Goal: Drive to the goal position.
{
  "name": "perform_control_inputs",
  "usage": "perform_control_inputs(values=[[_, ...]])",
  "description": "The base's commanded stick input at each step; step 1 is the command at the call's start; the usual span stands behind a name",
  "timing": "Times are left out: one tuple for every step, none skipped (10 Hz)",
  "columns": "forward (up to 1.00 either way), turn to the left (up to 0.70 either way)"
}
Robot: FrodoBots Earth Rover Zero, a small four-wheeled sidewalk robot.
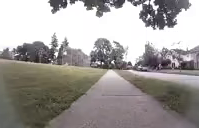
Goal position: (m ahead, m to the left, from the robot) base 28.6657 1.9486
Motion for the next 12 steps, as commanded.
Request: perform_control_inputs(values=[[0.7,-0.12],[0.7,-0.35],[0.7,-0.35],[0.7,-0.35],[0.7,-0.35],[0.7,-0.19],[0.7,0.0],[0.7,0.0],[0.7,0.0],[0.7,0.0],[0.7,0.0],[0.7,0.0]])
